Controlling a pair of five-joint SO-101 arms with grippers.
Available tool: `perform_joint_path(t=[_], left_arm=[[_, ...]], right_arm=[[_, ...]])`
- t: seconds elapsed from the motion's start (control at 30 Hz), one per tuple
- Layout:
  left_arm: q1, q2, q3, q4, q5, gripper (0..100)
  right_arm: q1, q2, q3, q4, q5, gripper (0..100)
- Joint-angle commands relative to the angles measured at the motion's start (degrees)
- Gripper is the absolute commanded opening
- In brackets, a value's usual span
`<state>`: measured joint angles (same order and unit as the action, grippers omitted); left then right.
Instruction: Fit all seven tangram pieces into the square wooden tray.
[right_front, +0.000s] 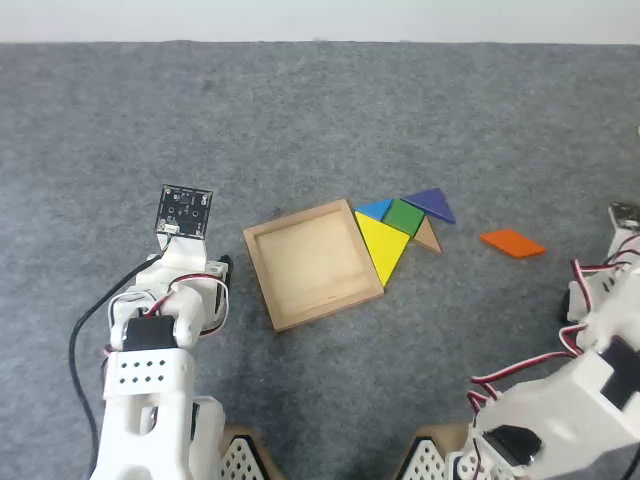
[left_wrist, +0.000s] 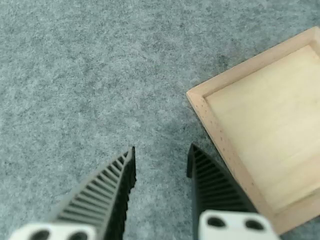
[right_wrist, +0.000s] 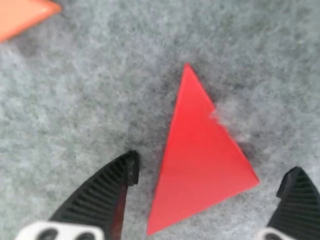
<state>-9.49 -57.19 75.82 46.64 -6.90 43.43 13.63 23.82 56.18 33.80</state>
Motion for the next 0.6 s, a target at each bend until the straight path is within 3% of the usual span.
perform_joint_path(t=[0.0, 0.57], left_arm=[[0.3, 0.2, -0.6, -1.2, -0.4, 17], [0.2, 0.2, -0.6, -1.1, -0.4, 17]], right_arm=[[4.4, -2.8, -3.0, -0.7, 0.7, 40.2], [4.2, -2.9, -2.1, -1.2, 0.7, 40.2]])
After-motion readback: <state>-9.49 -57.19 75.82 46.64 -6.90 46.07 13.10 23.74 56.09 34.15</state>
